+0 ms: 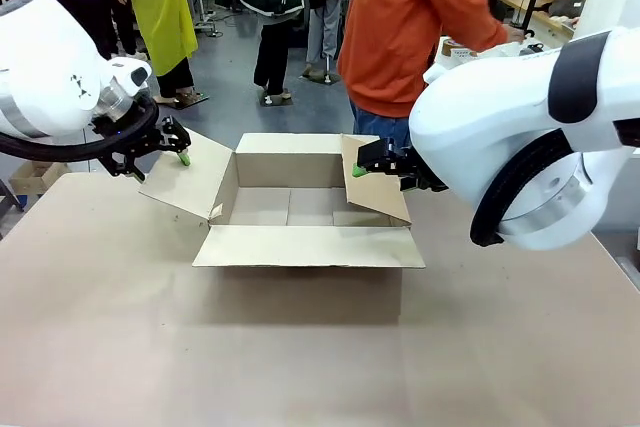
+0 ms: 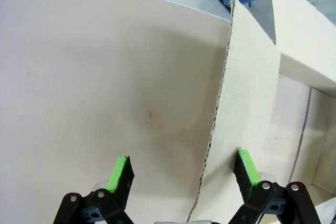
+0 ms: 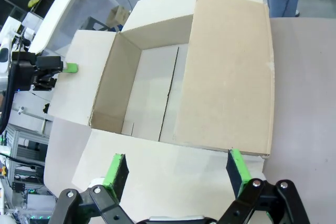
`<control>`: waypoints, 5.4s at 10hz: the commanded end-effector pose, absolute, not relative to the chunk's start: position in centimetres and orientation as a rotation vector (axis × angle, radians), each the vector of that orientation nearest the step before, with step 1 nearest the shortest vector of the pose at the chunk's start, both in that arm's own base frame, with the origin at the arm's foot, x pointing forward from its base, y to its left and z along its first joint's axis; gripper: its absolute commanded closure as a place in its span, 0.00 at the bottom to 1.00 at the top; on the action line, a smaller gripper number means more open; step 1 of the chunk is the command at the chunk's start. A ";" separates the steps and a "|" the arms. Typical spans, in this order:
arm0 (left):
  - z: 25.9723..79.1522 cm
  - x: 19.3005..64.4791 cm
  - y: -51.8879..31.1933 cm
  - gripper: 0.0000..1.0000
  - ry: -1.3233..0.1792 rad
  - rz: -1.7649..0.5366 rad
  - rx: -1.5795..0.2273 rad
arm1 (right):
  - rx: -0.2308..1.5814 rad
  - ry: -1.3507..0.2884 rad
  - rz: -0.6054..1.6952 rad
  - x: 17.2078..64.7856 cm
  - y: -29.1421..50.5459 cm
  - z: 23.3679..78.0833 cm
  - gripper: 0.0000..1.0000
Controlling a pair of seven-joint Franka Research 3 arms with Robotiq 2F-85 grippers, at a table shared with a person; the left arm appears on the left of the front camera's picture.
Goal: Pack the gift set into the box.
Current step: Place both hands on the side flaps of the Package Box and spread them outward, then lift both hands away from the flaps of the Package Box.
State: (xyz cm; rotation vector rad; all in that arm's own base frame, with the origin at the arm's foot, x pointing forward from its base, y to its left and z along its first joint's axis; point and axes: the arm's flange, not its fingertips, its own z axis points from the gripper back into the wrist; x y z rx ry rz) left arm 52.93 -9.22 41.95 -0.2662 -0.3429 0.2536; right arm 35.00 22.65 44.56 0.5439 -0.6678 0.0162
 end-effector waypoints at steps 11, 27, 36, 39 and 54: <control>42.5 52.7 -9.9 0.00 -0.359 0.254 -0.195 | 0.012 -0.315 0.179 49.9 36.0 54.5 0.00; 42.5 52.7 -9.9 0.00 -0.359 0.254 -0.195 | -0.526 -0.399 -0.097 53.9 36.7 41.5 0.00; 42.5 52.7 -9.9 0.00 -0.359 0.254 -0.195 | 0.111 -0.267 -0.237 53.0 16.4 44.7 0.00; 42.5 52.7 -9.9 0.00 -0.359 0.254 -0.195 | 0.402 -0.297 -0.294 52.7 10.5 40.5 0.00; 42.5 52.7 -9.9 0.00 -0.359 0.254 -0.195 | 0.259 -0.327 -0.346 54.0 11.4 41.6 0.00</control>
